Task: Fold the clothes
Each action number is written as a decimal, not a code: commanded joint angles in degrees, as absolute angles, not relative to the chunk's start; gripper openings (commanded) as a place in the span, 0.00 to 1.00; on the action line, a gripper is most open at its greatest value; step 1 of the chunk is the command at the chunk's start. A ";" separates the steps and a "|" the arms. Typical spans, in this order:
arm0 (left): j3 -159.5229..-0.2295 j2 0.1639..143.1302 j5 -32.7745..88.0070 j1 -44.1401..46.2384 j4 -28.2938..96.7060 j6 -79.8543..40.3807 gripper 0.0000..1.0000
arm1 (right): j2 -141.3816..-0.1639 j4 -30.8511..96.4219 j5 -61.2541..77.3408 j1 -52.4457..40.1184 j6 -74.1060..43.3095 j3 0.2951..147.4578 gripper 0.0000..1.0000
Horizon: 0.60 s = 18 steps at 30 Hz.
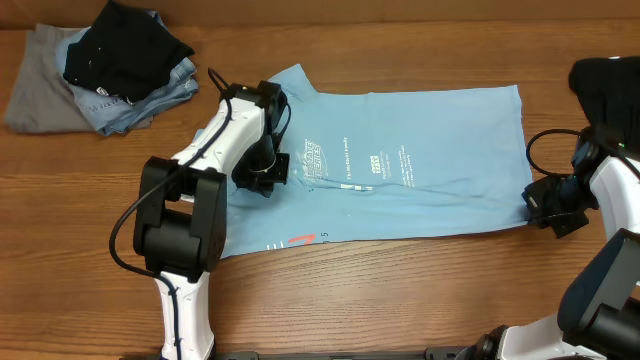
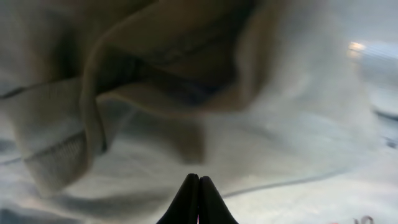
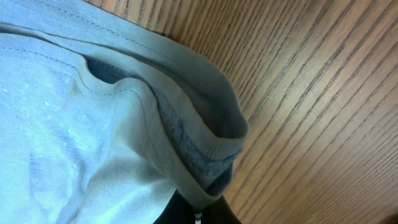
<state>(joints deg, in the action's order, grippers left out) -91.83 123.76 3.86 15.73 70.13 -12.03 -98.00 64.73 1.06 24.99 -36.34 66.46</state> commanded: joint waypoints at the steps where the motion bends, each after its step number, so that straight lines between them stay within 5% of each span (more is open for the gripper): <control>1: -90.43 124.09 0.89 13.02 68.53 -11.49 0.04 | -98.00 64.62 0.03 25.15 -35.99 67.79 0.04; 18: -92.29 124.07 -6.07 1.48 60.66 -7.97 0.04 | -98.00 64.79 0.03 25.15 -35.97 67.79 0.04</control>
<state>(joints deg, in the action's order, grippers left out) -90.70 123.79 -1.30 2.98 60.69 -8.97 -98.00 64.77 1.08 24.99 -36.16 66.46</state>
